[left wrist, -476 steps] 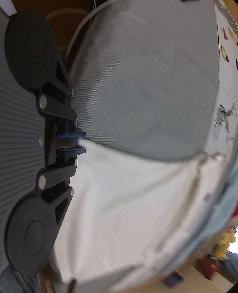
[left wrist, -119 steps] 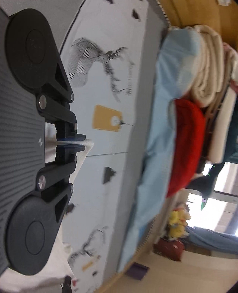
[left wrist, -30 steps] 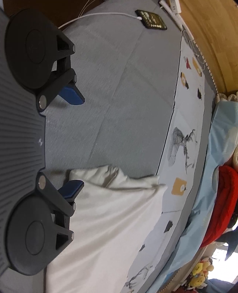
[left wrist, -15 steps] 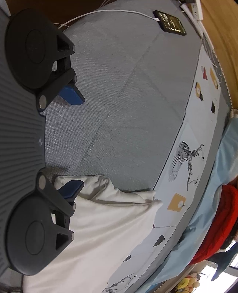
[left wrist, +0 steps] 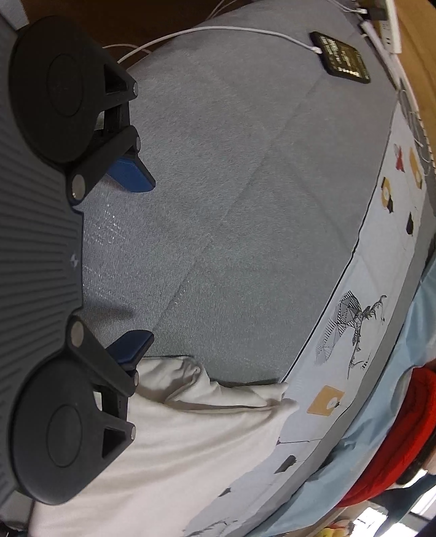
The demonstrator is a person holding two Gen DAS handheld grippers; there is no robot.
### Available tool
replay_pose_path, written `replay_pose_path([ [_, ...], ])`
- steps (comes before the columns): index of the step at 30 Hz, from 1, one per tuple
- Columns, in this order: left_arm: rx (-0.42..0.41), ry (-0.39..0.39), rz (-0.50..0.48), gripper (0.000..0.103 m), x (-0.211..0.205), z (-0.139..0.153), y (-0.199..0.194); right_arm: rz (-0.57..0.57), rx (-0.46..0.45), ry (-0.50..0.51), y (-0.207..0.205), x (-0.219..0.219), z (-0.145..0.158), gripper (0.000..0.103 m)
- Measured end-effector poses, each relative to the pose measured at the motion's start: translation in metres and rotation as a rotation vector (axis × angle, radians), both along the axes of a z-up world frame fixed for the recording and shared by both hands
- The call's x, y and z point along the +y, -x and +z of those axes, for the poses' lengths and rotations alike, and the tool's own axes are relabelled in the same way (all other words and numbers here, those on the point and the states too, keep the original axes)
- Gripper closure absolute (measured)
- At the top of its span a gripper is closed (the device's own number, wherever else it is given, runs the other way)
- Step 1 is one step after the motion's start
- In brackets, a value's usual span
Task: Fold small clothes
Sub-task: 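Grasp the shirt's side edge with the right tool and lift it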
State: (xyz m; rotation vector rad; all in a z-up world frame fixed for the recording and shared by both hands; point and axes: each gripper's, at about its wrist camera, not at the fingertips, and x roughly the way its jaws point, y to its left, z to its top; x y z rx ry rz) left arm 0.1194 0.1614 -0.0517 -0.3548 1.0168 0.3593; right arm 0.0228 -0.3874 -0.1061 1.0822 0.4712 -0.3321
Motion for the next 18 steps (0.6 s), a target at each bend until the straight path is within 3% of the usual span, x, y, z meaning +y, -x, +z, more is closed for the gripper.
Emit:
replay_pose_path([
  [2, 0.005, 0.008, -0.008, 0.011, -0.003, -0.001, -0.001, 0.024, -0.011, 0.045, -0.012, -0.003, -0.001, 0.012],
  [3, 0.009, 0.006, -0.013, 0.011, -0.005, -0.001, -0.002, 0.025, -0.018, 0.06, -0.018, -0.006, -0.001, 0.021],
  [4, 0.015, 0.001, -0.019, 0.011, -0.007, -0.002, -0.003, 0.029, -0.008, 0.069, -0.023, -0.009, -0.002, 0.06],
  [5, 0.021, -0.008, -0.023, 0.011, -0.009, -0.003, -0.004, 0.038, 0.015, 0.055, -0.026, -0.013, -0.005, 0.082],
  [6, 0.031, -0.021, -0.023, 0.011, -0.01, -0.005, -0.005, 0.063, 0.028, 0.003, -0.029, -0.017, -0.009, 0.087],
  [7, 0.04, -0.032, -0.021, 0.011, -0.011, -0.007, -0.006, 0.046, 0.022, -0.022, -0.027, -0.019, -0.008, 0.087],
  [9, 0.069, -0.057, -0.017, 0.011, -0.011, -0.011, -0.008, 0.071, 0.021, 0.05, -0.029, -0.013, 0.004, 0.087],
  [11, 0.095, -0.065, -0.019, 0.011, -0.011, -0.016, -0.009, 0.093, 0.053, 0.113, -0.036, -0.007, 0.013, 0.087],
  [15, 0.091, -0.047, -0.022, 0.011, -0.007, -0.014, -0.006, 0.1, 0.153, 0.135, -0.05, -0.006, 0.019, 0.088],
  [18, 0.085, -0.013, -0.004, 0.011, -0.001, -0.013, -0.003, 0.162, 0.167, 0.327, -0.07, 0.021, 0.055, 0.088],
])
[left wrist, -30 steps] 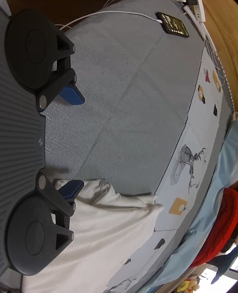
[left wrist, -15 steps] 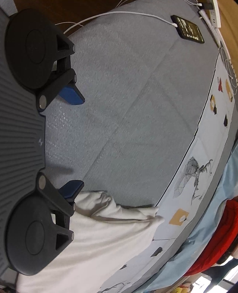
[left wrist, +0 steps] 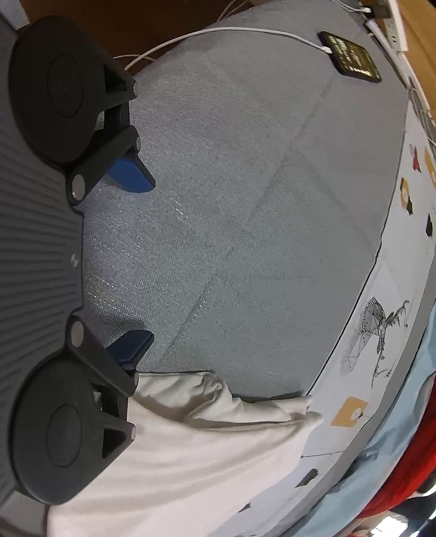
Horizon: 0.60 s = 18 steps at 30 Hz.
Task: Fold small clothes
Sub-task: 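Grasp the shirt's side edge with the right tool and lift it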
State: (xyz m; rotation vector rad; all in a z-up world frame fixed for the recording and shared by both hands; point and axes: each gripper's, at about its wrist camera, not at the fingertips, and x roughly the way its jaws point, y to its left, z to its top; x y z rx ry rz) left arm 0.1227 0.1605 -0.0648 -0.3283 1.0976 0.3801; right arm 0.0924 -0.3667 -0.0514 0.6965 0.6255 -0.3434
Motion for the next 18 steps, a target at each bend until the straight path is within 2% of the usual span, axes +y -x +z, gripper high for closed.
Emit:
replay_pose_path([
  [3, -0.006, 0.015, 0.008, 0.011, 0.004, 0.002, 0.0, 0.151, -0.077, 0.202, -0.025, 0.058, 0.047, 0.089],
  [5, -0.014, 0.018, 0.025, 0.011, 0.007, 0.005, 0.001, 0.305, -0.14, 0.361, -0.038, 0.12, 0.073, 0.089],
  [7, -0.025, 0.031, 0.051, 0.011, 0.013, 0.007, 0.002, 0.478, -0.205, 0.494, -0.043, 0.191, 0.085, 0.089],
  [9, -0.033, 0.044, 0.077, 0.011, 0.019, 0.009, 0.003, 0.661, -0.229, 0.599, -0.039, 0.257, 0.076, 0.089],
  [10, -0.036, 0.049, 0.089, 0.011, 0.022, 0.01, 0.004, 0.752, -0.212, 0.636, -0.036, 0.288, 0.062, 0.089],
  [13, -0.033, 0.063, 0.106, 0.011, 0.027, 0.009, 0.006, 0.962, -0.093, 0.711, -0.024, 0.351, 0.002, 0.089],
  [14, -0.033, 0.069, 0.106, 0.011, 0.028, 0.009, 0.007, 0.987, -0.067, 0.729, -0.019, 0.361, -0.015, 0.088],
  [16, -0.035, 0.075, 0.1, 0.011, 0.03, 0.009, 0.008, 0.981, -0.089, 0.799, -0.011, 0.37, -0.03, 0.088],
  [18, -0.038, 0.073, 0.096, 0.011, 0.031, 0.01, 0.009, 0.955, -0.109, 0.754, -0.013, 0.364, -0.025, 0.089],
])
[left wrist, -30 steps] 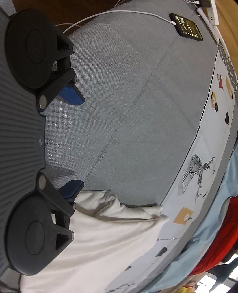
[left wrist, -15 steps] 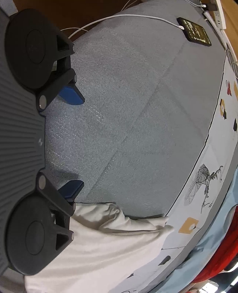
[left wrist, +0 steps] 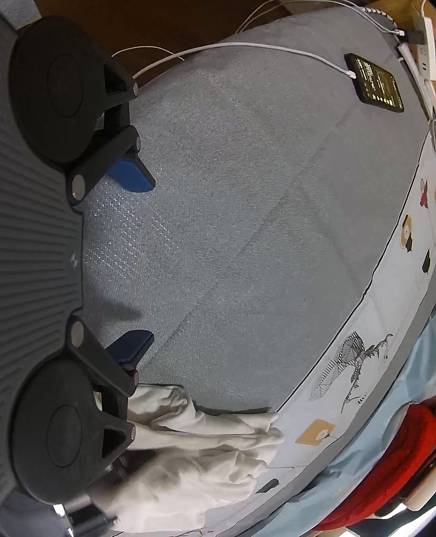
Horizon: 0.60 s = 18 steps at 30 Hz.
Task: Fold small clothes
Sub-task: 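Grasp the shirt's side edge with the right tool and lift it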
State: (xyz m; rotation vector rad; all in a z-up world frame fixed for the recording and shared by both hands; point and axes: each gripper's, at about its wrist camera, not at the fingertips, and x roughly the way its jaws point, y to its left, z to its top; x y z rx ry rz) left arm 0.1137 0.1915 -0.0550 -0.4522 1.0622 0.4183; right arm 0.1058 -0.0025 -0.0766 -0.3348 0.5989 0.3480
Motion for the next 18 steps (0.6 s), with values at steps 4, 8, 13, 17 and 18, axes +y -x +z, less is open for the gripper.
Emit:
replay_pose_path([
  [4, -0.007, 0.009, 0.015, 0.011, 0.002, 0.001, 0.002, -0.048, -0.098, -0.112, -0.001, -0.018, 0.039, 0.089],
  [8, -0.002, -0.004, 0.025, 0.011, 0.003, 0.001, 0.002, 0.038, -0.17, -0.101, 0.005, -0.01, 0.062, 0.089],
  [13, -0.001, 0.003, 0.057, 0.011, 0.008, 0.001, 0.005, 0.152, -0.035, 0.077, 0.02, 0.016, -0.008, 0.085],
  [17, 0.005, 0.005, 0.051, 0.011, 0.008, 0.0, 0.002, 0.154, -0.044, 0.009, 0.027, 0.015, -0.008, 0.067],
  [18, 0.002, 0.01, 0.057, 0.011, 0.009, 0.0, 0.002, 0.176, -0.035, -0.021, 0.027, 0.016, -0.004, 0.068],
])
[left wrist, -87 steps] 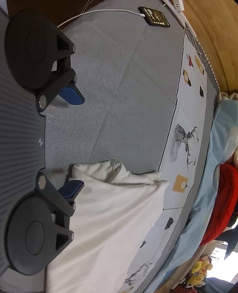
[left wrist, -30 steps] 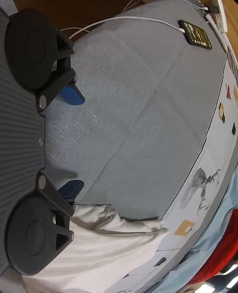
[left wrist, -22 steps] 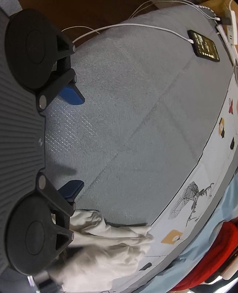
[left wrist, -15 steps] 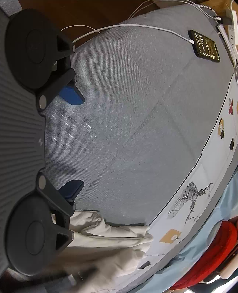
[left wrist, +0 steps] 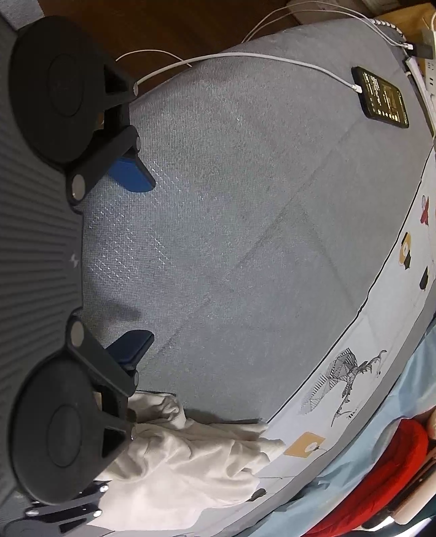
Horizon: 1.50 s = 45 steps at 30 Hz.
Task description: Fold small clothes
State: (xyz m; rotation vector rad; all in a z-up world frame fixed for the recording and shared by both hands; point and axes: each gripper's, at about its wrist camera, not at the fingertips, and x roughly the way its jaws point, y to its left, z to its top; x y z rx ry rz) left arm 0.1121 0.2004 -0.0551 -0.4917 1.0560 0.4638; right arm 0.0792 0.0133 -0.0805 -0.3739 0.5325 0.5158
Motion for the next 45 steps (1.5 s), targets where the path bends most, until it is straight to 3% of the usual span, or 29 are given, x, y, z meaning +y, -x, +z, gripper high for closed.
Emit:
replay_pose_path([
  [3, -0.008, 0.006, -0.001, 0.011, -0.003, 0.001, -0.001, 0.056, -0.014, 0.013, 0.012, 0.004, 0.004, 0.063],
  [6, -0.005, 0.002, -0.024, 0.011, -0.007, 0.001, -0.001, 0.08, 0.085, 0.063, 0.007, 0.005, -0.012, 0.057],
  [8, -0.006, 0.006, -0.024, 0.011, -0.007, 0.0, -0.001, 0.119, 0.062, 0.087, 0.014, 0.006, -0.013, 0.055],
  [10, -0.006, 0.014, -0.01, 0.011, -0.005, 0.0, -0.001, 0.175, 0.085, 0.096, 0.022, 0.005, -0.008, 0.046],
  [14, -0.018, 0.034, 0.0, 0.011, -0.004, 0.0, 0.001, 0.262, 0.057, 0.008, 0.034, -0.007, 0.017, 0.046],
  [16, -0.014, 0.025, -0.005, 0.011, -0.006, 0.001, 0.0, 0.261, 0.08, -0.034, 0.026, -0.009, 0.015, 0.046],
  [18, -0.017, 0.031, -0.004, 0.011, -0.008, 0.001, 0.0, 0.283, 0.179, 0.003, 0.017, -0.004, 0.001, 0.044],
  [21, -0.022, 0.032, -0.013, 0.011, -0.01, 0.002, -0.002, 0.341, 0.145, 0.065, 0.025, 0.0, 0.003, 0.044],
  [24, -0.036, 0.028, -0.016, 0.011, -0.011, 0.007, -0.002, 0.342, 0.275, -0.059, 0.034, -0.021, 0.034, 0.048],
  [26, -0.06, 0.06, -0.027, 0.011, -0.014, 0.011, 0.003, 0.347, 0.27, -0.118, 0.055, -0.049, 0.057, 0.045],
  [29, -0.109, 0.136, -0.06, 0.011, -0.022, 0.018, 0.02, 0.301, 0.141, -0.069, 0.089, -0.099, 0.081, 0.04],
  [34, -0.166, 0.193, -0.089, 0.011, -0.052, 0.032, 0.045, 0.112, 0.062, 0.001, 0.108, -0.16, 0.096, 0.037],
  [39, -0.179, 0.301, -0.128, 0.011, -0.091, 0.029, 0.055, -0.12, 0.166, -0.124, 0.076, -0.197, 0.095, 0.037],
  [41, -0.155, 0.318, -0.112, 0.011, -0.101, 0.021, 0.052, -0.145, 0.204, -0.155, 0.062, -0.207, 0.096, 0.037],
  [45, -0.127, 0.312, -0.064, 0.011, -0.107, 0.006, 0.041, -0.133, 0.221, -0.12, 0.012, -0.206, 0.106, 0.035],
])
